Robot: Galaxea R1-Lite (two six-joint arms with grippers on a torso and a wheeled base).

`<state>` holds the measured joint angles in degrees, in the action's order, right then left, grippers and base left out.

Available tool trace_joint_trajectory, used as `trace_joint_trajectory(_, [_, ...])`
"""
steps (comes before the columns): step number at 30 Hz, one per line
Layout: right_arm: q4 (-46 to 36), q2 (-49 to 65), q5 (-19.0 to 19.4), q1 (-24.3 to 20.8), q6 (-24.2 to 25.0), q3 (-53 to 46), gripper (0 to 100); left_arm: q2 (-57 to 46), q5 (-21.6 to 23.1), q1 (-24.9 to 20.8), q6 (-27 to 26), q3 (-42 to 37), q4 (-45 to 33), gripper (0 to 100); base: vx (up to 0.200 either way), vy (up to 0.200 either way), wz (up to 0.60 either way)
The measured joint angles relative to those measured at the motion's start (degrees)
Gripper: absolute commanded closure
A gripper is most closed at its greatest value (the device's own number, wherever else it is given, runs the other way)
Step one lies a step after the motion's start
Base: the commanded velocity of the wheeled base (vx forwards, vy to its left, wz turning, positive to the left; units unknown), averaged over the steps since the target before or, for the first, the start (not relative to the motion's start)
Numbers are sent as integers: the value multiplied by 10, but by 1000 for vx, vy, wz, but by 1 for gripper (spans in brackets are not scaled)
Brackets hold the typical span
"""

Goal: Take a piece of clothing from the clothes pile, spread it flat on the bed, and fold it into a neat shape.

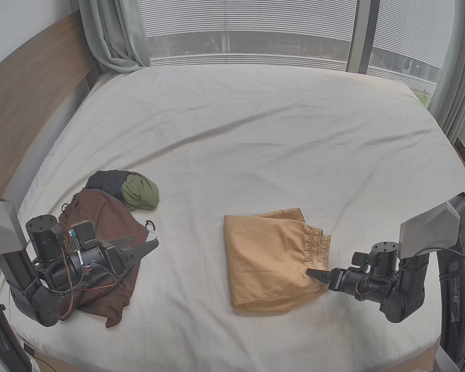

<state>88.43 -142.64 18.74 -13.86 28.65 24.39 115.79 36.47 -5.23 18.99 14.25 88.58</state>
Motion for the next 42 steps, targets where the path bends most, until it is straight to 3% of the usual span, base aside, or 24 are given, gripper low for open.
trace_joint_trajectory(11, [0, -23, 3, -42, 55, 32, 0, -11, 1, 7, -1, -6, 0, 0, 0, 0, 0])
trace_joint_trajectory(12, [0, -24, 2, -44, 56, 36, 100, -11, 1, 9, -1, -6, 0, 0, 0, 0, 0])
trace_joint_trajectory(29, [2, -31, 2, -54, 56, 42, 100, -37, 0, 19, -19, -30, 0, 0, 0, 0, 0])
trace_joint_trajectory(36, [1, 7, 3, -74, 58, 41, 100, -53, 16, 23, -20, -48, 0, 0, 0, 0, 0])
trace_joint_trajectory(42, [1, 47, 3, -90, 58, 41, 100, -68, 23, 28, -51, -63, 0, 0, 0, 0, 0])
